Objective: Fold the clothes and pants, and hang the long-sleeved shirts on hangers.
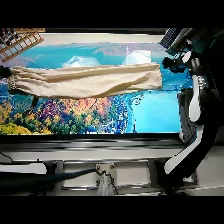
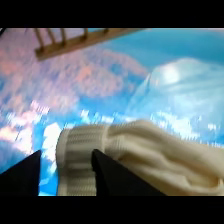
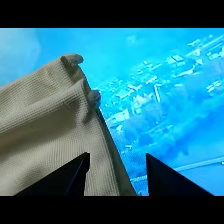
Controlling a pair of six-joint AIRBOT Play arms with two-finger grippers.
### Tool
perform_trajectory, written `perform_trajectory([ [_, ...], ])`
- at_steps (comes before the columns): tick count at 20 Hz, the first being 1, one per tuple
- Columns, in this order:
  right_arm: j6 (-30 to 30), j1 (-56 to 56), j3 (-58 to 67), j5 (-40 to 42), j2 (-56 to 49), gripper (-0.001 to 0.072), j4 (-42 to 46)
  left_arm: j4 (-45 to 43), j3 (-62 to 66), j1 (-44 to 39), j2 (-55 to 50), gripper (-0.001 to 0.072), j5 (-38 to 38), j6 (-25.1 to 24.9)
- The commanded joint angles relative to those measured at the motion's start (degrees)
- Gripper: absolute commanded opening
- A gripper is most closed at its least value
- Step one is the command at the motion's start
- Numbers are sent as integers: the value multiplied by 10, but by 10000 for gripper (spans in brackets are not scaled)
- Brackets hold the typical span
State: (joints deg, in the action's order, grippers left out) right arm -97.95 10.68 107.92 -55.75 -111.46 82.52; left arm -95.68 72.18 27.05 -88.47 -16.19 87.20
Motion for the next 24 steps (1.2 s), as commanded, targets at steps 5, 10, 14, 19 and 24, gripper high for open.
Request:
perform_trajectory([
  [5, 28, -1, -21, -104, 91, 428, 27, 295, -97, 45, 61, 418, -240, 12],
  [10, 30, -1, -87, -103, 158, 427, 27, 362, -135, 19, 48, 574, -192, -41],
  [14, 31, -1, -137, -100, 204, 427, 26, 373, -135, 0, 13, 577, -150, -41],
  [19, 31, -1, -184, -101, 253, 427, 26, 428, -121, -28, -47, 548, -80, -41],
  [24, 23, -1, -273, -81, 311, 426, 26, 417, -113, -41, -47, 25, -82, -43],
])
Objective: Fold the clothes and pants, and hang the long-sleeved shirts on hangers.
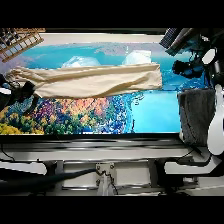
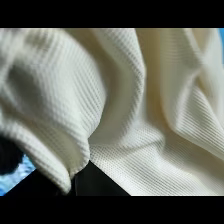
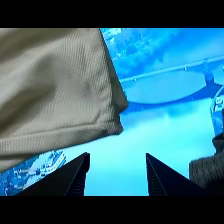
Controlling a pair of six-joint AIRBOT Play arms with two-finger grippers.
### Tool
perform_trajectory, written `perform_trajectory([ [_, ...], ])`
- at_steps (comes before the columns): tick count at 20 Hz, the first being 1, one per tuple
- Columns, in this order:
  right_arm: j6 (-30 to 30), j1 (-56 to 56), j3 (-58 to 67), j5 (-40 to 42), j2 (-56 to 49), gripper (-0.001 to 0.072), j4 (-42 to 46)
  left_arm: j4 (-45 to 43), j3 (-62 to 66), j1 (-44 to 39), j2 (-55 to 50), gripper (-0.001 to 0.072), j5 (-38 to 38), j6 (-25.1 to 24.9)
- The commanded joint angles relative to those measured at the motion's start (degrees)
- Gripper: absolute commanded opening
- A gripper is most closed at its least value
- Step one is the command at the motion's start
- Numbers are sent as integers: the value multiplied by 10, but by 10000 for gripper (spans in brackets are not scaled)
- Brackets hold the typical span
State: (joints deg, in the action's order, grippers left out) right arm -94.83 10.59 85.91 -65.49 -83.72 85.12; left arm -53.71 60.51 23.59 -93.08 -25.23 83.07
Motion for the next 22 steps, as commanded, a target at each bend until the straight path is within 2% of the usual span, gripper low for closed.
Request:
perform_trajectory([
  [1, -38, 0, -92, 44, 50, 427, 0, -14, 3, -4, 6, 25, 9, -2],
  [3, -120, 5, -190, 129, 76, 431, -13, -22, 3, -3, 15, 25, 8, -2],
  [4, -137, 5, -234, 176, 78, 434, -28, -22, 3, -3, 17, 24, 6, -2],
  [5, -137, 5, -274, 227, 74, 482, -59, -22, 3, -3, 19, 25, 4, -2],
  [7, -136, 5, -323, 329, 56, 638, -106, -22, 3, -3, 20, 25, -7, -2],
  [9, -131, 5, -319, 371, 24, 659, -133, -22, 3, -3, 20, 25, -14, -2],
  [12, -104, 4, -281, 377, -31, 659, -176, -22, 3, -3, 20, 25, -13, -2],
  [16, -105, 4, -206, 372, -99, 659, -189, -22, 3, -3, 20, 25, -13, -2],
  [22, -104, -6, -115, 313, -178, 659, -204, -22, 3, -3, 20, 25, -13, -2],
])
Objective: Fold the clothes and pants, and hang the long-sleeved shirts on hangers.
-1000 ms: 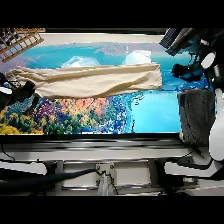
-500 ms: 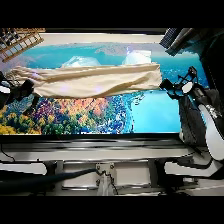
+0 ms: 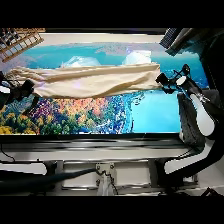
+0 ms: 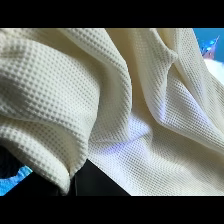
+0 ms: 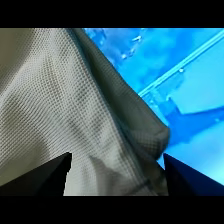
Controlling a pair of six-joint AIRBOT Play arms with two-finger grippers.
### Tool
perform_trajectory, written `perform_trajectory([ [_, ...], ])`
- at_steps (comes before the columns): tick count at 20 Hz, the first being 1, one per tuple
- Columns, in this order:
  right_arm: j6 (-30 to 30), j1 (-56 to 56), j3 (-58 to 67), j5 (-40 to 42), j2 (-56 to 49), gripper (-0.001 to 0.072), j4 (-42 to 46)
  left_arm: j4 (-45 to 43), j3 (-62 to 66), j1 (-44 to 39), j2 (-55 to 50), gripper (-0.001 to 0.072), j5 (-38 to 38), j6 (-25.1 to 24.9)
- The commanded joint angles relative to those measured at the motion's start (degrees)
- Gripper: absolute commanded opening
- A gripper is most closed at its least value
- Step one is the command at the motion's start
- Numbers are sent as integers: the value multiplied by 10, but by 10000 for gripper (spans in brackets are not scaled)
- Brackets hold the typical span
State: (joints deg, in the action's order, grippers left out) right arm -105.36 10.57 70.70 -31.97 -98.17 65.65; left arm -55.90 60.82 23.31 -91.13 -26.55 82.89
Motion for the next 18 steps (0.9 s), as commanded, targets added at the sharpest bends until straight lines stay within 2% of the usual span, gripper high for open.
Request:
perform_trajectory([
  [1, 0, -9, 44, -24, -39, 656, -10, 0, 0, 0, 0, 25, 0, 0],
  [3, 0, -10, 47, -30, -41, 617, -10, 0, 0, 0, 0, 25, -1, 0],
  [5, 1, -10, 48, -58, -40, 365, -7, 0, 0, 0, 2, 25, -7, -7],
  [7, 16, -9, 56, -103, -39, 67, 0, -2, 0, 1, 12, 24, -8, -42],
  [8, 17, -9, 56, -128, -33, 32, 12, -8, 0, 4, 20, 24, -9, -52],
  [10, 33, -10, 55, -187, -16, 30, 48, -57, 0, 21, 42, 24, -14, -54],
  [12, 87, -10, 47, -253, 18, 30, 81, -103, 0, 55, 70, 24, -46, -54],
  [13, 90, -10, 37, -279, 43, 30, 104, -118, 0, 74, 82, 24, -69, -54],
  [16, 116, -10, -21, -303, 132, 30, 128, -166, -3, 129, 103, 24, -139, -54],
  [18, 128, -10, -75, -322, 195, 30, 123, -169, -16, 159, 114, 24, -188, -57],
])
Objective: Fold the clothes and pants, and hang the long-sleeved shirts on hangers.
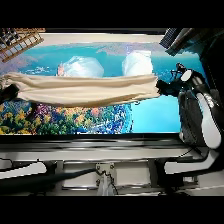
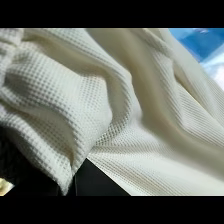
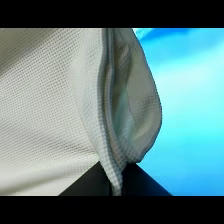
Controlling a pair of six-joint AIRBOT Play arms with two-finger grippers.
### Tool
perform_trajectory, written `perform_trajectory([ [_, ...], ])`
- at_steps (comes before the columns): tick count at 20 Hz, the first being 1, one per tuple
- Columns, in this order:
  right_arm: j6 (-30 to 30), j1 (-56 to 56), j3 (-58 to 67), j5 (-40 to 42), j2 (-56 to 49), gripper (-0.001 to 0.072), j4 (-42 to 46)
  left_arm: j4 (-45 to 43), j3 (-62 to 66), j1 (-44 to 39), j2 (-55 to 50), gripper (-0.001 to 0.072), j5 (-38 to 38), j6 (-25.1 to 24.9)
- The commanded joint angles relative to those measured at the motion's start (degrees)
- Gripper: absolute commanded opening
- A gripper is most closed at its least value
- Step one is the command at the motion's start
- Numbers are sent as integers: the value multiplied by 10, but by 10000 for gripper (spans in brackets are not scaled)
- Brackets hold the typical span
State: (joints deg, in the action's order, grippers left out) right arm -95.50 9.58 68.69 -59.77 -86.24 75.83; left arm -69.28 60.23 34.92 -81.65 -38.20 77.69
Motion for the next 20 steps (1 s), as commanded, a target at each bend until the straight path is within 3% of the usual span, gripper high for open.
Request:
perform_trajectory([
  [1, 33, 0, -85, -54, 104, 31, 17, -36, -21, 52, 27, 24, -93, -16],
  [3, 37, 0, -160, -56, 170, 31, 9, -44, -58, 64, 56, 24, -102, -42],
  [6, 36, 0, -265, -51, 256, 32, 11, -104, -115, 82, 96, 24, -98, -42],
  [10, 34, 0, -367, -4, 333, 33, 6, -113, -162, 103, 123, 25, -104, -42],
  [11, 30, 0, -380, -2, 341, 123, 5, -115, -166, 104, 123, 25, -110, -42],
  [12, 31, 0, -384, -12, 344, 326, 8, -118, -166, 105, 124, 41, -112, -43],
  [13, 31, 0, -383, -19, 350, 452, 20, -117, -166, 107, 127, 155, -113, -42],
  [14, 31, 1, -381, -18, 360, 448, 35, -117, -165, 107, 132, 291, -114, -42],
  [15, 31, 1, -375, -16, 372, 448, 54, -117, -162, 107, 137, 341, -116, -42],
  [16, 30, 1, -363, -15, 380, 458, 70, -117, -156, 107, 144, 348, -121, -42],
  [17, 30, 6, -341, -19, 381, 546, 85, -120, -145, 107, 151, 347, -123, -43],
  [18, 33, 24, -314, -20, 377, 574, 87, -134, -126, 107, 158, 347, -121, -43],
  [20, 69, 91, -247, -11, 350, 574, 82, -158, -71, 107, 169, 347, -93, -42],
])
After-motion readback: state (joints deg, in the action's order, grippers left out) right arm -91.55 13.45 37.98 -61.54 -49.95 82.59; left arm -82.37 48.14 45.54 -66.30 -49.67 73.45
